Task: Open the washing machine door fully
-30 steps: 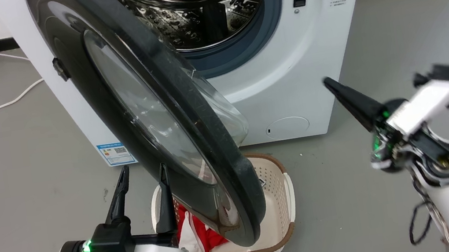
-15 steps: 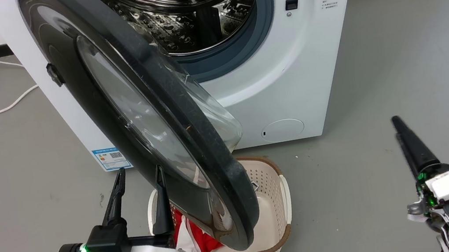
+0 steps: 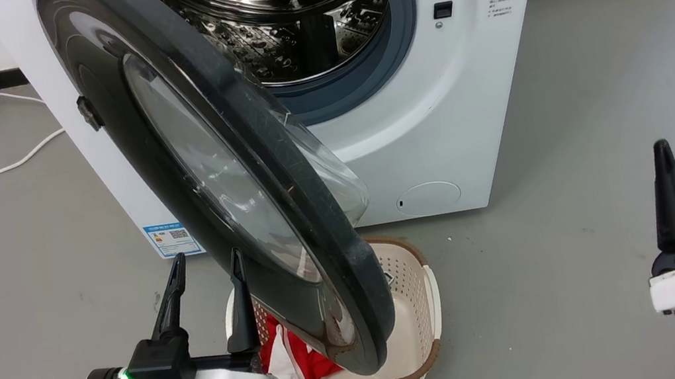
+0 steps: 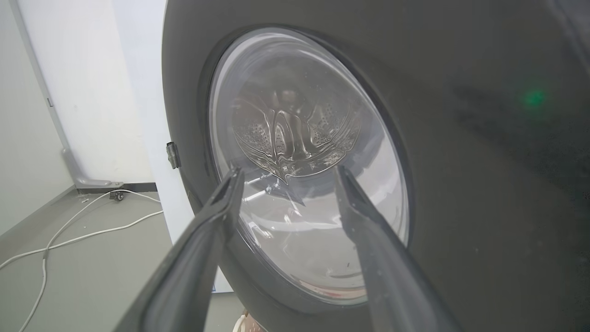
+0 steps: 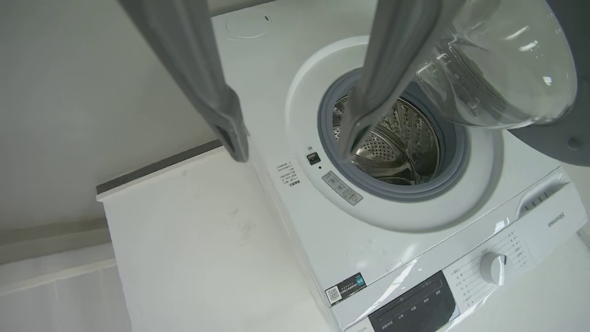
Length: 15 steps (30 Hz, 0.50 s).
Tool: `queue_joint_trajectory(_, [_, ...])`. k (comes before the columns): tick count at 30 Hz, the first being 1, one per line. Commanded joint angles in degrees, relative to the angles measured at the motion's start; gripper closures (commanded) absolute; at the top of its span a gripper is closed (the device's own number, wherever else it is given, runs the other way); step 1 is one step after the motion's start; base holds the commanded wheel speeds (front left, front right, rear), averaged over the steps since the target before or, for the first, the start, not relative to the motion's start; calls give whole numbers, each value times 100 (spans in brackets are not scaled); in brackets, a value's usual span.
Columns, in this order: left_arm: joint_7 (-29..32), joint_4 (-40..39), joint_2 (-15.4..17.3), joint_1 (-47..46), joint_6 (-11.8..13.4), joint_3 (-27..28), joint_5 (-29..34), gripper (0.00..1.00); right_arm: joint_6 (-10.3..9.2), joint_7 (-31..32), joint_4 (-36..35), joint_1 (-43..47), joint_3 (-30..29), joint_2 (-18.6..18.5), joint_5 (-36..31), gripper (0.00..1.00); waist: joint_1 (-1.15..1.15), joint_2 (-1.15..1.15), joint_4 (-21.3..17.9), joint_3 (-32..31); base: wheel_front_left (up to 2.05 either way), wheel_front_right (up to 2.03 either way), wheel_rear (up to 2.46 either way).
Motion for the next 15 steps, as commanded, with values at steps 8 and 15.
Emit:
queue_joint_trajectory(8, [-15, -6, -3, 52, 18, 5, -30, 0, -1, 28, -767, 390, 284, 154, -2401, 0, 0, 0, 11, 22, 0, 0, 0])
queue_joint_trajectory(15, [-15, -18, -4, -1, 32, -20, -26, 0, -2, 52, -515, 641, 483, 178, -2700, 0, 0, 0, 24, 58, 0, 0, 0])
